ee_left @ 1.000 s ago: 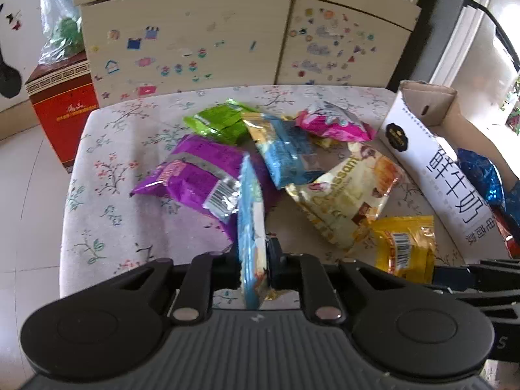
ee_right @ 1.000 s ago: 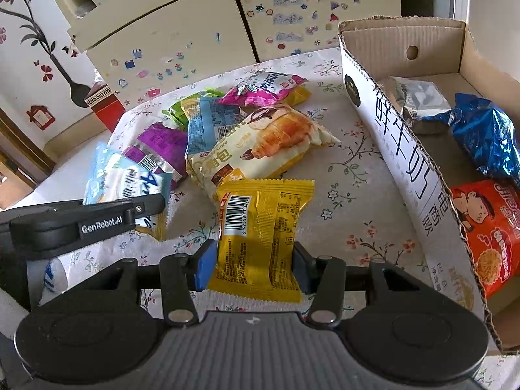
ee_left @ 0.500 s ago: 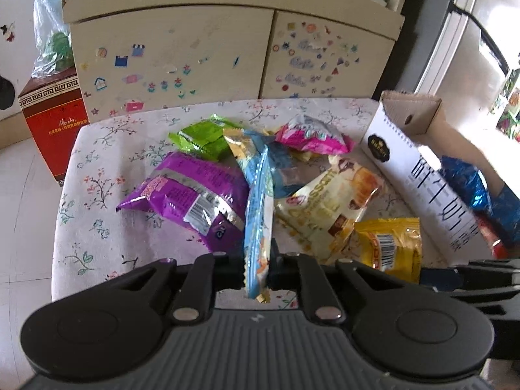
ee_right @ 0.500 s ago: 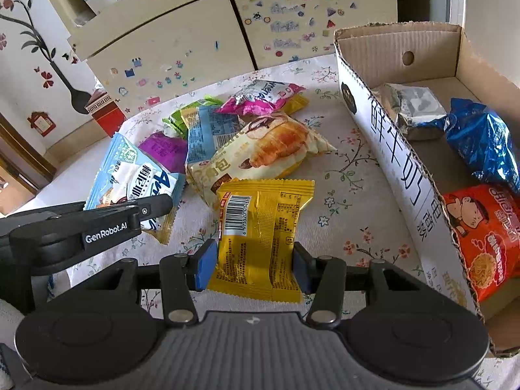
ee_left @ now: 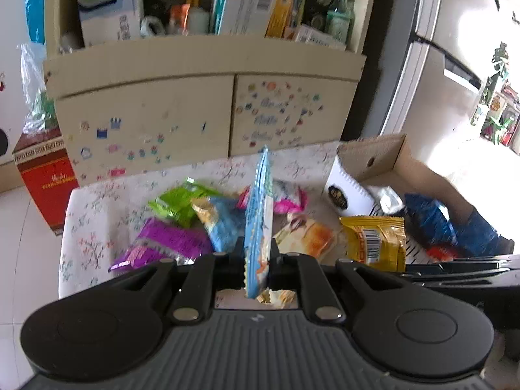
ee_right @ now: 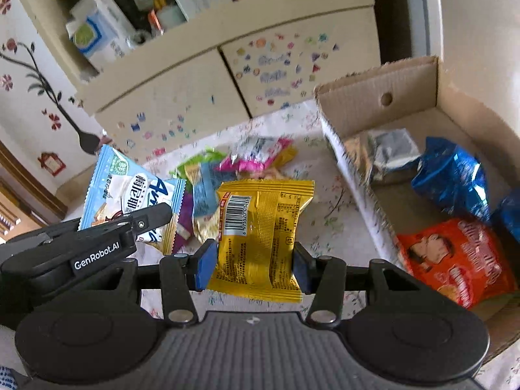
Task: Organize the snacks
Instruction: 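Carry the Ameria packet and yellow packet into the box and release both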
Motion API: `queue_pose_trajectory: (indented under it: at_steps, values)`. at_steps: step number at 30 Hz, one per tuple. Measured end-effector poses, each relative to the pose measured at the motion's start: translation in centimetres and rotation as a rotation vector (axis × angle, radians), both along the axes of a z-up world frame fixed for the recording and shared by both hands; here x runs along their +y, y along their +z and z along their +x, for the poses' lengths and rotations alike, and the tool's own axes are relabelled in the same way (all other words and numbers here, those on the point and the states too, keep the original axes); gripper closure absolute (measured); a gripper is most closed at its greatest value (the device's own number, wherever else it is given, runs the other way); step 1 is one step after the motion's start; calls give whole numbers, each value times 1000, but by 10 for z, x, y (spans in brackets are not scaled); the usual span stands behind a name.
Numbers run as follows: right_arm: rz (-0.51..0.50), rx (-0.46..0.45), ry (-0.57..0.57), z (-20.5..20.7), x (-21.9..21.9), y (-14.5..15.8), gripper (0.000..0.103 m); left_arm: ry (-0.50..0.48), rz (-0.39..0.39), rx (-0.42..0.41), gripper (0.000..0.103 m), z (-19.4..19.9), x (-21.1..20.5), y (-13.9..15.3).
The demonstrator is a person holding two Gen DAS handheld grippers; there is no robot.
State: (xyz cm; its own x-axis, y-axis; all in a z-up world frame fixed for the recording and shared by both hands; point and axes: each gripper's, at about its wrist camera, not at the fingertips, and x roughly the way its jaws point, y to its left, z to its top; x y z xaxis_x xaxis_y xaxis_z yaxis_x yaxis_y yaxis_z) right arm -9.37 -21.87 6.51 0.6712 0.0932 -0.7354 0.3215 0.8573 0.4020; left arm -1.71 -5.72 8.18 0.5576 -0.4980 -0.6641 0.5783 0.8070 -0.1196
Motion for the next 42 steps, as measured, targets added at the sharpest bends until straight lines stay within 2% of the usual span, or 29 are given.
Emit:
queue_pose_trajectory:
  at_steps: [8,22,28,36,42]
  values:
    - [-7,-63,-54,-12,-20,20,47,-29,-39,-41,93,-8,-18,19]
    - [-8,-153,-250,-52,-83,51,47,-149,-121,-31,93,-28,-68,34]
    - [9,-168,-348,-69,-105,53,47,-209,-143,-15,93,-38,-96,31]
    - [15,-153,-425,-78,-116,51,47,-268,-160,3,93,-50,-127,23]
    - [42,-129,-501,-84,-125,44,47,-310,-171,51,93,-57,-146,10]
